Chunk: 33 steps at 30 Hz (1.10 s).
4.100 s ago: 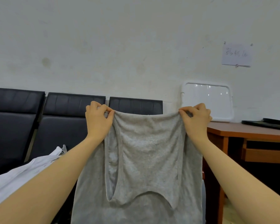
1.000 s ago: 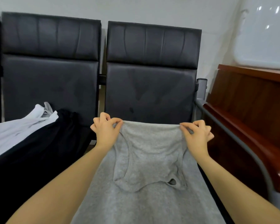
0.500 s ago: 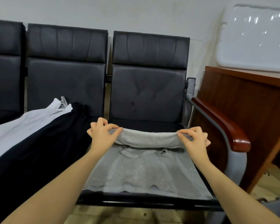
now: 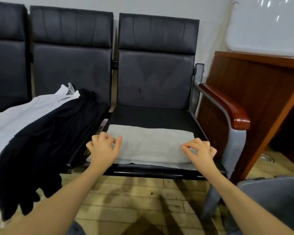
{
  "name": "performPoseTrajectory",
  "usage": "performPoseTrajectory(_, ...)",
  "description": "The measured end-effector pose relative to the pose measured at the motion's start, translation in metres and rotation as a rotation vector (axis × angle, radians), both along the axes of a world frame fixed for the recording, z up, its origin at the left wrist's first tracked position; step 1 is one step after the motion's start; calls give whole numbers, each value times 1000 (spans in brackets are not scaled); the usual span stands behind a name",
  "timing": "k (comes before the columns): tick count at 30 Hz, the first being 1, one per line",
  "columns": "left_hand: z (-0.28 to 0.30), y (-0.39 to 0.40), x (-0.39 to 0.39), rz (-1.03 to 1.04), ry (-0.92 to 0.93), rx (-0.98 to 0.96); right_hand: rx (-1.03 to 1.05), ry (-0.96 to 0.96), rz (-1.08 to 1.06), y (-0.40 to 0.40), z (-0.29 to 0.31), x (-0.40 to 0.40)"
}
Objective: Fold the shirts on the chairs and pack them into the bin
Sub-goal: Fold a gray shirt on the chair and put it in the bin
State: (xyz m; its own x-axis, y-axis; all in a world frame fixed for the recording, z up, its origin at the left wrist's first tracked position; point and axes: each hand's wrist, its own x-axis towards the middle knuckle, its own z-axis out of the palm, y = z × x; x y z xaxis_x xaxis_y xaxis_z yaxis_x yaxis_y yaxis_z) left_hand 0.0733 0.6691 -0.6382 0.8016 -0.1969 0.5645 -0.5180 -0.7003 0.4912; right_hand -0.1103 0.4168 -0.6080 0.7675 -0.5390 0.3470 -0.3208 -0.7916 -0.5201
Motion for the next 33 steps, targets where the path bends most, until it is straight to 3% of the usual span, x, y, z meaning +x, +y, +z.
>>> performPoseTrajectory(3, 7, -15, -4, -64, -26, 164, -69, 160, -46, 1, 2, 16)
performPoseTrajectory(6, 17, -39, -7, -209, 20, 422, -101, 313, 43, 1, -5, 32)
performPoseTrajectory(10, 12, -57, -7, -386, 184, 680, -135, 609, 137, -4, -27, 38)
performPoseTrajectory(13, 2, -61, -1, -420, 335, 777, -153, 641, 147, -16, -28, 46)
performPoseTrajectory(18, 0, -79, 17, -397, 364, 759, -110, 609, 137, -35, -27, 62)
performPoseTrajectory(23, 12, -75, 35, -285, 274, 398, -239, 420, 66, -27, -21, 77)
performPoseTrajectory(28, 14, -53, 58, -56, 312, 430, -153, 321, 188, -17, -23, 110)
performPoseTrajectory(33, 1, -26, 77, 83, 403, 439, -151, 462, 283, -17, -31, 128)
